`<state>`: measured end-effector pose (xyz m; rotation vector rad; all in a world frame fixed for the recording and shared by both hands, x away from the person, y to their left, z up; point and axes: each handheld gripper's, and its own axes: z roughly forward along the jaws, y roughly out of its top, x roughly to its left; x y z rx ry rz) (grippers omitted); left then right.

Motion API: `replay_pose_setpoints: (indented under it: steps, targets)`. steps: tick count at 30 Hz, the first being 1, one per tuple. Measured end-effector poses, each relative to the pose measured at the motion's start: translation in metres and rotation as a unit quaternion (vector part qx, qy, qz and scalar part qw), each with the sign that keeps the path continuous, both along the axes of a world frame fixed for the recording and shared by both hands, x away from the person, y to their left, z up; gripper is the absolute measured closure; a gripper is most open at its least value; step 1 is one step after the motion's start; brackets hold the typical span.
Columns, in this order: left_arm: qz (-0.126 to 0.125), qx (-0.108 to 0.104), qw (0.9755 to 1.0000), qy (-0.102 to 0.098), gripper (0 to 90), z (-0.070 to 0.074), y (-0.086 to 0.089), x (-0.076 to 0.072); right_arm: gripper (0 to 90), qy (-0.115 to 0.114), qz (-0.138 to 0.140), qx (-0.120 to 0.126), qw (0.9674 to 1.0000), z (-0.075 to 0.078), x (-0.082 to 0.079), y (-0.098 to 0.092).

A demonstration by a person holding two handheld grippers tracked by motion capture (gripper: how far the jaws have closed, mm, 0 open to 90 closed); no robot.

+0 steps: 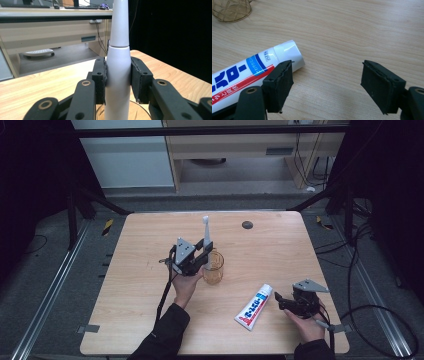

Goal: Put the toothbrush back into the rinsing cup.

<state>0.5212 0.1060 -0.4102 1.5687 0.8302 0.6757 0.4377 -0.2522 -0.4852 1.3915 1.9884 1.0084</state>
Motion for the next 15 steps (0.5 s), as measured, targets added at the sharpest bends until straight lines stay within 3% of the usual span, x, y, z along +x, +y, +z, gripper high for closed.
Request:
replay_pose_setpoints:
  steps: [15]
  targets:
    - [0.0,0.014,0.9999,0.004,67.1,-0.015,-0.004,-0.003,25.5,-0.001,0.001,0.0,1.0,0.0,0.0,0.0]
